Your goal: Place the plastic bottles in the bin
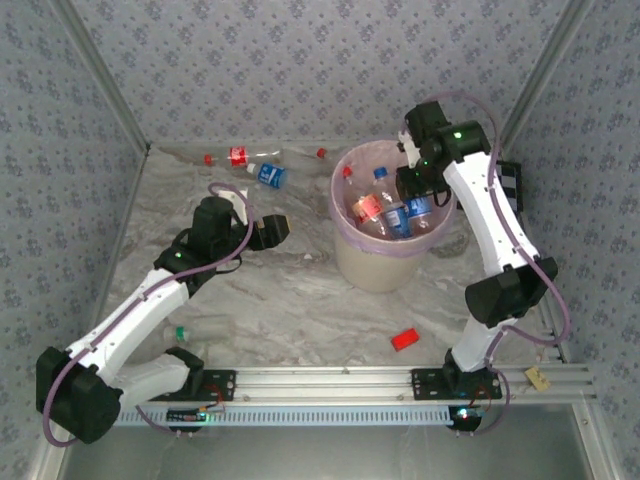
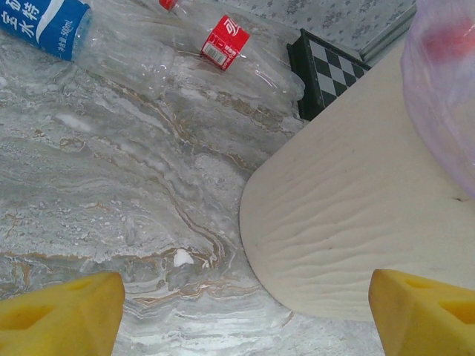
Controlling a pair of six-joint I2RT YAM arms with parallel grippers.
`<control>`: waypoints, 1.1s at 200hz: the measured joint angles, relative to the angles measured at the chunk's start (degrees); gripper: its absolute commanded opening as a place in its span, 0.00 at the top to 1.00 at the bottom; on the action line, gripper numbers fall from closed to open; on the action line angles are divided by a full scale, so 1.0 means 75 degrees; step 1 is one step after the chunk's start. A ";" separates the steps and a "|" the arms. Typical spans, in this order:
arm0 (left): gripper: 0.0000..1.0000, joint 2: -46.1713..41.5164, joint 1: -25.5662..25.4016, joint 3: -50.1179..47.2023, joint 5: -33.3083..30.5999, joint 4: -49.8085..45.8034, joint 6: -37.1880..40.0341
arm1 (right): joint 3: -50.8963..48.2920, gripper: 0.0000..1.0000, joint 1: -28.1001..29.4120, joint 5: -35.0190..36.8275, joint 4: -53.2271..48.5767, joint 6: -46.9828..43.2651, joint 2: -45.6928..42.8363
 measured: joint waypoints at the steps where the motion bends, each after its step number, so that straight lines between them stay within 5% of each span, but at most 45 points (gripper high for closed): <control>1: 0.14 0.0000 0.0000 0.0000 0.0000 0.0000 0.0000 | -0.0023 0.58 0.0000 0.0000 0.0012 0.0015 0.0000; 59: 0.14 0.0000 0.0000 0.0000 -0.0023 -0.0134 0.0047 | -0.0574 0.57 0.0140 0.0195 0.0417 0.0265 0.0341; 110: 0.14 0.0017 0.0000 0.0000 -0.0026 -0.0178 0.0061 | -0.0522 0.38 0.0300 0.0408 0.0455 0.0350 0.0341; 177: 0.12 0.0493 0.0000 0.0350 -0.0254 -0.0697 0.0137 | 0.0828 0.24 0.0673 0.0761 -0.0280 0.0338 0.0475; 220: 0.02 0.1250 0.0000 0.1370 -0.1037 -0.2200 0.0020 | 0.1702 0.20 0.0866 0.0828 -0.0516 0.0268 0.0522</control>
